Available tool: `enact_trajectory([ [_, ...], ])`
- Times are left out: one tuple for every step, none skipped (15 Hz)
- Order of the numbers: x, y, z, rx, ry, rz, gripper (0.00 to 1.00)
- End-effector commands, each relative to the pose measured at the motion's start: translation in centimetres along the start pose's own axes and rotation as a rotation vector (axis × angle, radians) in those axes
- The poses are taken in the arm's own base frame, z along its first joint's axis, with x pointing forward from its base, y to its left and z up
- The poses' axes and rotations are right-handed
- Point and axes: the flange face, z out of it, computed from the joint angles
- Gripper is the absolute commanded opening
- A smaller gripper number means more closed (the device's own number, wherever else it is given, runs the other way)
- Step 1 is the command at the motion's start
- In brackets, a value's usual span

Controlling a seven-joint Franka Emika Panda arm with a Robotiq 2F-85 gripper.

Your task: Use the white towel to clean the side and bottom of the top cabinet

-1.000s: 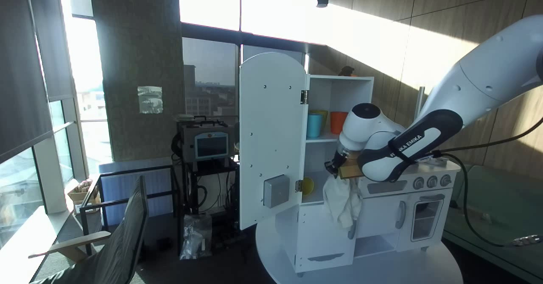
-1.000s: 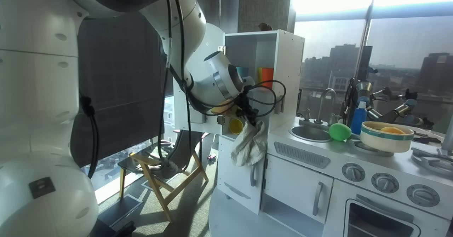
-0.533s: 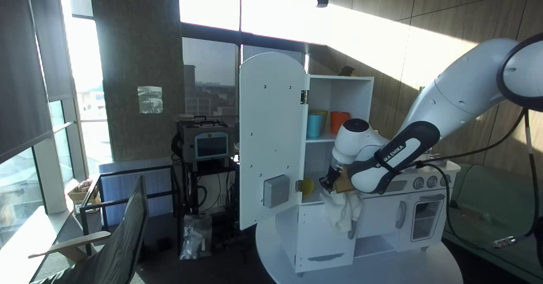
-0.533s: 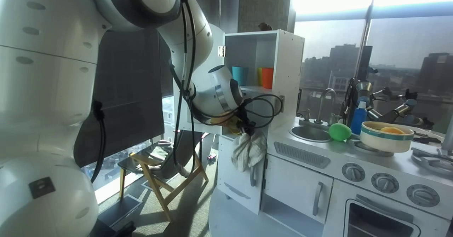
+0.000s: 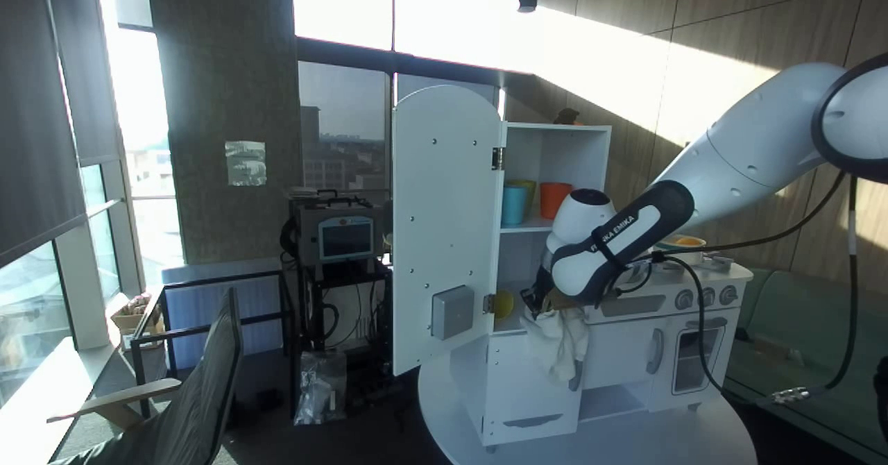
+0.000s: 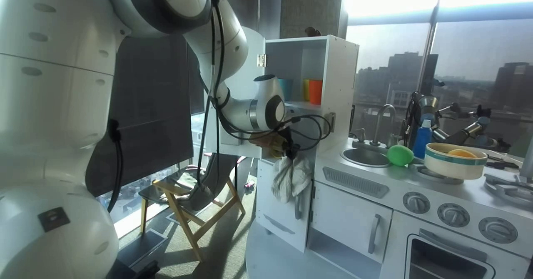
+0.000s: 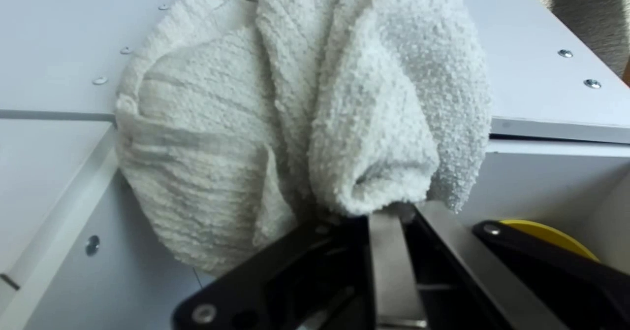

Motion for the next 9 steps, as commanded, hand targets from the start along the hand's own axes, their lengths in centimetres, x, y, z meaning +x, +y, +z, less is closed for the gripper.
enact_trajectory([
  [3.0,0.1,-0.9,-0.007,0.021,-0.011,0.06],
  [3.8,0.4,-1.2,-0.022,0.036,0.004,0.06],
  [4.4,0.9,-1.2,-0.042,0.050,0.022,0.06],
  [5.2,1.6,-1.3,-0.061,0.059,0.051,0.06],
  [5.9,2.6,-1.3,-0.081,0.065,0.088,0.06],
  [6.3,3.5,-1.5,-0.096,0.065,0.125,0.06],
  [6.5,4.6,-1.8,-0.105,0.061,0.165,0.06],
  [6.6,5.6,-1.6,-0.115,0.048,0.201,0.06],
  [6.7,6.7,-1.4,-0.136,0.046,0.235,0.06],
])
